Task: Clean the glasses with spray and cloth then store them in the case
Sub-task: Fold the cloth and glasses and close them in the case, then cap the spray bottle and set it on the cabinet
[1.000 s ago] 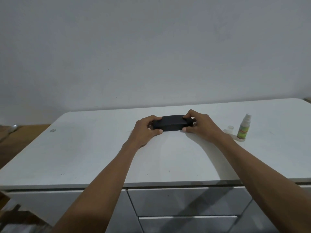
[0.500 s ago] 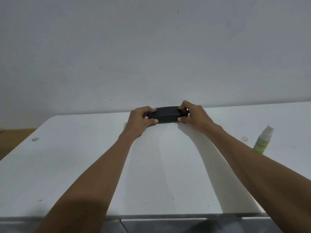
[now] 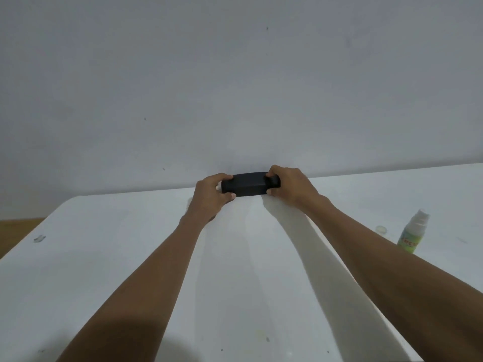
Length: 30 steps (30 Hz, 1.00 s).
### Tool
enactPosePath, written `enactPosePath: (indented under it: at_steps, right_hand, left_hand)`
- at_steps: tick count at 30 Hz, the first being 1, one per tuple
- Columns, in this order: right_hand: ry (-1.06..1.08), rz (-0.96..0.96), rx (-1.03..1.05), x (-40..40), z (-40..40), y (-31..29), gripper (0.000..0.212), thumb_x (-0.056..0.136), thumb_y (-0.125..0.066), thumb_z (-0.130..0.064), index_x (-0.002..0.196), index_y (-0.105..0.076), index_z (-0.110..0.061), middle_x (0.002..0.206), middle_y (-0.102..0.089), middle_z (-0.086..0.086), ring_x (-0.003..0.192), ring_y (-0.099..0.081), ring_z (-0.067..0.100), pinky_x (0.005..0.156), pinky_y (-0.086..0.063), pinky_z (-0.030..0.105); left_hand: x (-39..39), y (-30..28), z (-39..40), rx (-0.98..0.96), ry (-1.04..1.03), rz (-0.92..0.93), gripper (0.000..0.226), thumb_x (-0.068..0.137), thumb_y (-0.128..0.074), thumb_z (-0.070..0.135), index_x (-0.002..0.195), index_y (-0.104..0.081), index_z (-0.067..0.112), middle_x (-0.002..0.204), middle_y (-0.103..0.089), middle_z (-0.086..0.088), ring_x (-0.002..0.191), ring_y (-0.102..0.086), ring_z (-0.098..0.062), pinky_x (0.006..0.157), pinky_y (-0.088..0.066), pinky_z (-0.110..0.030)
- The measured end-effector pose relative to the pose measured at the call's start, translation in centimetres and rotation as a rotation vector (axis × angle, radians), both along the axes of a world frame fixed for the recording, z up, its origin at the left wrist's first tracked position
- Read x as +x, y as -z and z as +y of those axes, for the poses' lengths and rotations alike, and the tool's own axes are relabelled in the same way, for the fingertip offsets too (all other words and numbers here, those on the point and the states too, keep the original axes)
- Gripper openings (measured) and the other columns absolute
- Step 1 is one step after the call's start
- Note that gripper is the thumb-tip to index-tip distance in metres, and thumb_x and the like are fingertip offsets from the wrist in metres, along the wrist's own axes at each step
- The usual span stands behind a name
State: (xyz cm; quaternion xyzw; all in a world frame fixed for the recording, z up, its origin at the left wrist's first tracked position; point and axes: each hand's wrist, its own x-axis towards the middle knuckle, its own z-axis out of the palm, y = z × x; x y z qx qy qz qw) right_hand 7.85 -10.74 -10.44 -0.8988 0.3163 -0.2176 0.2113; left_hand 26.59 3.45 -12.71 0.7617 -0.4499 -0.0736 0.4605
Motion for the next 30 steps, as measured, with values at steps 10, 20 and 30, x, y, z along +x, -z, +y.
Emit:
enactPosePath:
  at_steps: [10,20,30]
  right_hand:
    - [0.156,-0.173,-0.141,-9.5,4.0,-9.2,0.028,0.091,-0.073,-0.03,0.118,-0.071,-0.021,0.121,-0.07,0.006,0.108,-0.065,0.023,0.088,-0.054,0.038]
    - [0.409,-0.459,0.045,-24.0,7.9,-7.4,0.053,0.085,-0.075,-0.05,0.13,-0.061,-0.025,0.116,-0.068,0.003,0.101,-0.064,0.019,0.086,-0.053,0.032]
    - [0.412,-0.484,0.266,-24.9,9.1,0.6,0.036,0.086,-0.079,-0.027,0.119,-0.065,-0.022,0.104,-0.074,0.001,0.088,-0.075,0.017,0.085,-0.062,0.042]
  left_hand:
    - [-13.3,-5.6,-1.1,-0.019,0.171,-0.146,0.05,0.076,-0.086,0.033,0.123,-0.07,0.024,0.121,-0.068,0.0,0.107,-0.061,-0.017,0.093,-0.049,-0.031]
    - [-26.0,-3.3,-2.8,0.159,0.431,-0.058,0.059,0.086,-0.078,0.018,0.14,-0.056,0.029,0.13,-0.061,-0.003,0.102,-0.059,-0.017,0.084,-0.047,-0.027]
    - [-28.8,-0.6,-3.5,0.11,0.381,-0.071,0.026,0.08,-0.061,0.001,0.092,-0.074,0.019,0.082,-0.071,-0.002,0.075,-0.069,-0.023,0.066,-0.057,-0.037]
